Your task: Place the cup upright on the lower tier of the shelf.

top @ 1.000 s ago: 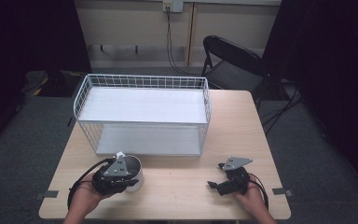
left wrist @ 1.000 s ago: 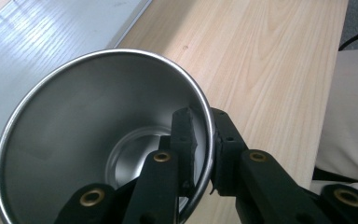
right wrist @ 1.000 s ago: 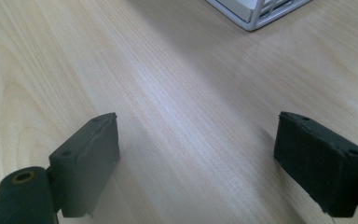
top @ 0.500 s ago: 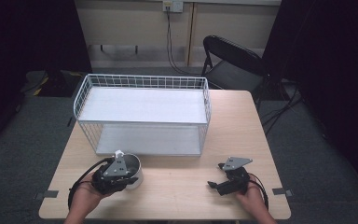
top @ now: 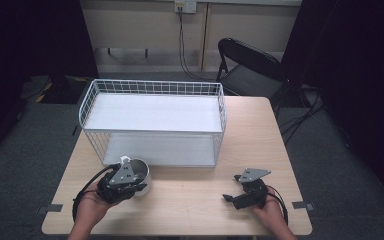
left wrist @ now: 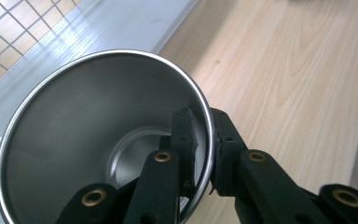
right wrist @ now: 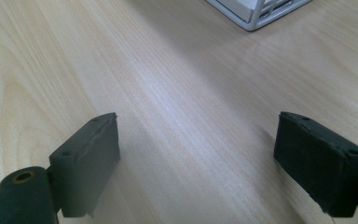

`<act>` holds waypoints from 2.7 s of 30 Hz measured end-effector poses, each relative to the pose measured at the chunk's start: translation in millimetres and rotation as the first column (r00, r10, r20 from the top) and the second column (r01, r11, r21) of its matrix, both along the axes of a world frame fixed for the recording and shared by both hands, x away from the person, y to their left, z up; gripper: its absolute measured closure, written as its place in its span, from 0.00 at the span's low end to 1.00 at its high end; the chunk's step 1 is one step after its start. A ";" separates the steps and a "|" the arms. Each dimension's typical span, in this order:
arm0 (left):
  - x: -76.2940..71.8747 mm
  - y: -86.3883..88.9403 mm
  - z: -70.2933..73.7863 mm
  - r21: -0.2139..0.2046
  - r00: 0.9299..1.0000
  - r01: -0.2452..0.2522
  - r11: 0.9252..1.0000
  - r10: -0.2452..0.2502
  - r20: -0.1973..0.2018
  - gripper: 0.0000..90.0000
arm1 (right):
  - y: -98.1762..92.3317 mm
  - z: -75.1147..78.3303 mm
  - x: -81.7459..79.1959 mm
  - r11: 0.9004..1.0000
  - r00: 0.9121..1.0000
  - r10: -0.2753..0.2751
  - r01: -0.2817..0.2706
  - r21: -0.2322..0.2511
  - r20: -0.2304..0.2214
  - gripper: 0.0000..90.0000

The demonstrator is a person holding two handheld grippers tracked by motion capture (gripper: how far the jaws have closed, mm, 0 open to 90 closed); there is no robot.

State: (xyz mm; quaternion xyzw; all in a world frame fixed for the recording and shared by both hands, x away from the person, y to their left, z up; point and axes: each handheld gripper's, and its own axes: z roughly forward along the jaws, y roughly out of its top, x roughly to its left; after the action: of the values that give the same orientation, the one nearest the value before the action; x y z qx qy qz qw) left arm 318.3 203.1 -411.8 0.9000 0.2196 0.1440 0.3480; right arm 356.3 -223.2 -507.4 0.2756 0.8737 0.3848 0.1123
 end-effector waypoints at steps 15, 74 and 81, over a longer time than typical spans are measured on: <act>9.0 3.3 9.8 -0.012 0.998 -0.052 0.999 0.052 0.032 0.92 | 0.0 0.0 0.0 1.000 1.000 0.000 0.000 0.000 0.000 0.15; 56.0 -5.0 23.2 -0.040 0.968 -0.206 0.978 0.210 0.139 0.92 | -0.4 -0.1 0.0 1.000 1.000 0.002 -0.002 0.001 0.000 0.15; 59.0 -5.2 18.7 -0.039 0.964 -0.223 0.974 0.227 0.140 0.92 | -0.4 -0.1 0.0 1.000 1.000 0.001 -0.001 0.000 0.000 0.15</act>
State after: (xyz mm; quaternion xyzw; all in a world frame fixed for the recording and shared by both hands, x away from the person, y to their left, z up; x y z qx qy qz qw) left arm 377.3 197.9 -393.1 0.8525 0.2964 0.2444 0.3544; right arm 356.3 -223.6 -507.5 0.2750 0.8739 0.3850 0.1118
